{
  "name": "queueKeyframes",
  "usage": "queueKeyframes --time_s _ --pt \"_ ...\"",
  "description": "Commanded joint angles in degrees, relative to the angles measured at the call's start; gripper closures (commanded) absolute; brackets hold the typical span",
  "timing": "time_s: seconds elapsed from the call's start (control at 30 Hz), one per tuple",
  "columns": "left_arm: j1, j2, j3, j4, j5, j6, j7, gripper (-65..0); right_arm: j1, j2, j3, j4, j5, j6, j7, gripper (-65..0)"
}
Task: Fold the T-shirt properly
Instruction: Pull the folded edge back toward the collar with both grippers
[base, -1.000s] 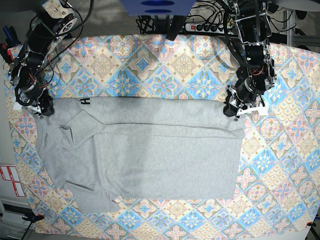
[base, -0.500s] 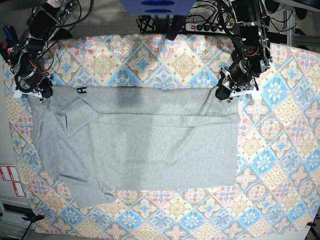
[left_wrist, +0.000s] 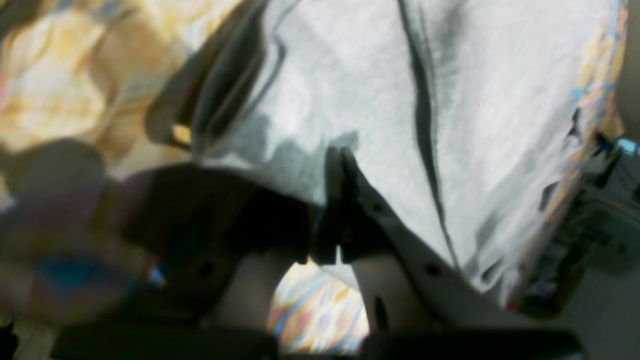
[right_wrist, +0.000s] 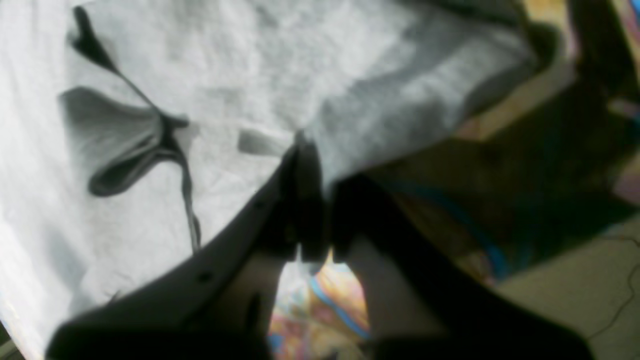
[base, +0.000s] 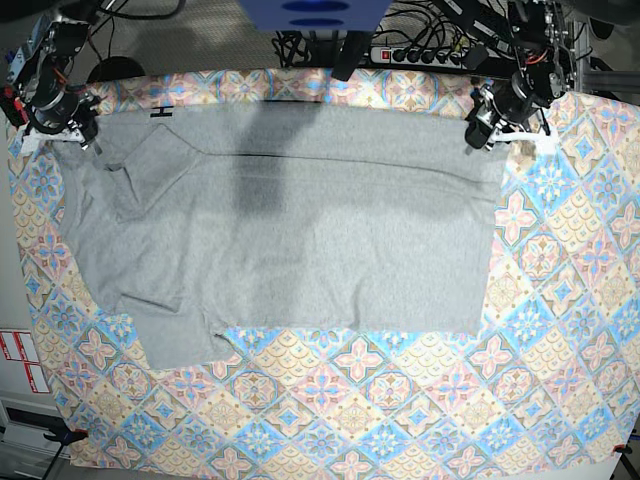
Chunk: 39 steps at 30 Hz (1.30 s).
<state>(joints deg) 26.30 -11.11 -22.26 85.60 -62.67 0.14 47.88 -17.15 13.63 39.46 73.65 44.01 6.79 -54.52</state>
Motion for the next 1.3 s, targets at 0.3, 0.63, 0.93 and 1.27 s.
queueKeyframes --time_s 0.3,0.63,0.93,1.27 --pt "4.33 -0.62 -0.55 2.97 0.13 -0.19 -0.98 0.0 -1.27 0.13 0.49 1.39 -0.36 -0.33 -0.73 -2.7" --pt "4.6 -0.53 -0.11 2.97 0.13 -0.01 -0.71 -9.0 -1.89 0.13 0.93 1.39 -0.36 -0.41 -5.3 -23.2" --pt "9.26 -0.71 -0.46 3.06 -4.53 -0.01 -0.71 -18.5 -1.97 0.13 5.86 1.39 -0.45 -0.41 -5.74 -28.6" --pt "8.02 -0.8 -1.69 7.45 -4.53 -0.01 -0.71 -18.5 -1.53 0.13 11.22 1.47 -0.71 -0.41 -5.39 -28.7"
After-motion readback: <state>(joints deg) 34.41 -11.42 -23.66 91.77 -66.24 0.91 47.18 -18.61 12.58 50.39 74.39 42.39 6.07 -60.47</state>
